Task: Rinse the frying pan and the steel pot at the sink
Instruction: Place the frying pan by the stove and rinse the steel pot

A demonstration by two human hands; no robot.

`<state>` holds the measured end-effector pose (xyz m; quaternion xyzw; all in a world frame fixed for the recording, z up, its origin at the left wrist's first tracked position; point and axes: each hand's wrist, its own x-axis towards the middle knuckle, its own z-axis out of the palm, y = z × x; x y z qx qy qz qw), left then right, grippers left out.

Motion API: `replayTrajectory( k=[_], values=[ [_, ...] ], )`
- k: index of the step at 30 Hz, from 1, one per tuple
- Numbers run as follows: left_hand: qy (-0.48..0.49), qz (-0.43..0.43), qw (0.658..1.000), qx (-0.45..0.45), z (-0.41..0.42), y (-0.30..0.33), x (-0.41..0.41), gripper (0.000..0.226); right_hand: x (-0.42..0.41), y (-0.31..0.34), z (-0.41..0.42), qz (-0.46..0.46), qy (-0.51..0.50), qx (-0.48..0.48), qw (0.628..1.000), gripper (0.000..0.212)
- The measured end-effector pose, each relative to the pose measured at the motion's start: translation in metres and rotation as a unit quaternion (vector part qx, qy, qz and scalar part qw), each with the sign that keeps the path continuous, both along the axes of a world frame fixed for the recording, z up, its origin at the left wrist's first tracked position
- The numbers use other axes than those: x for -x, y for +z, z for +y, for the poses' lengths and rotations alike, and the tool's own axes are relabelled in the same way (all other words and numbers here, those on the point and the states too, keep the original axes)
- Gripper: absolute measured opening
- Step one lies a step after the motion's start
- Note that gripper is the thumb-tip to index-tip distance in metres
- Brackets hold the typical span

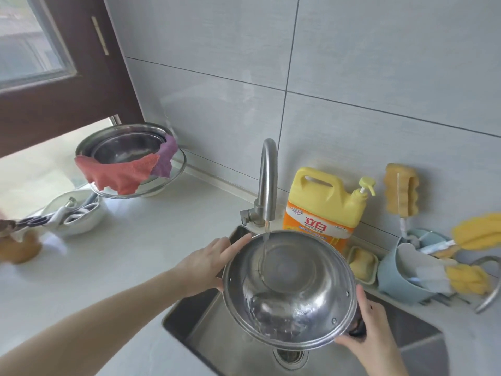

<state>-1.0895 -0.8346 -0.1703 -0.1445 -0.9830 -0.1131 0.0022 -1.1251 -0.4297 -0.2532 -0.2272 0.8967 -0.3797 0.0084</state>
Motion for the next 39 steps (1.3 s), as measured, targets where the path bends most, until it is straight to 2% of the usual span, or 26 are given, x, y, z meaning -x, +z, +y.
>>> replayTrajectory(
  k=[3, 8, 14, 19, 21, 24, 26, 32, 35, 39],
  values=[
    [0.004, 0.089, 0.996, -0.02, 0.009, -0.018, -0.013, 0.148, -0.003, 0.016, 0.012, 0.042, 0.003, -0.037, 0.998, 0.152],
    [0.018, 0.161, 0.986, -0.038, 0.016, -0.042, -0.028, 0.146, -0.004, 0.041, 0.012, 0.062, 0.014, -0.107, 0.992, 0.154],
    [0.062, 0.143, 0.987, -0.046, -0.002, -0.05, -0.046, 0.151, 0.002, 0.046, -0.01, 0.046, 0.069, -0.121, 0.989, 0.144],
    [0.111, 0.118, 0.984, -0.073, -0.03, -0.048, -0.055, 0.144, 0.015, 0.051, -0.042, 0.093, 0.109, -0.108, 0.984, 0.135],
    [0.128, 0.118, 0.981, -0.083, -0.041, -0.046, -0.06, 0.135, 0.021, 0.051, -0.055, 0.11, 0.121, -0.103, 0.981, 0.135],
    [0.144, 0.148, 0.975, -0.084, -0.052, -0.047, -0.067, 0.099, 0.029, 0.053, -0.072, 0.123, 0.138, -0.103, 0.977, 0.134],
    [0.156, 0.151, 0.973, -0.079, -0.058, -0.049, -0.069, 0.087, 0.034, 0.055, -0.082, 0.13, 0.141, -0.108, 0.975, 0.133],
    [0.149, 0.169, 0.972, -0.069, -0.061, -0.054, -0.063, 0.085, 0.042, 0.055, -0.083, 0.148, 0.147, -0.111, 0.972, 0.133],
    [0.12, 0.169, 0.976, -0.066, -0.047, -0.051, -0.052, 0.099, 0.04, 0.057, -0.064, 0.147, 0.144, -0.104, 0.973, 0.134],
    [0.072, 0.162, 0.983, -0.049, -0.021, -0.051, -0.029, 0.142, 0.035, 0.059, -0.03, 0.135, 0.108, -0.117, 0.978, 0.137]
  ],
)
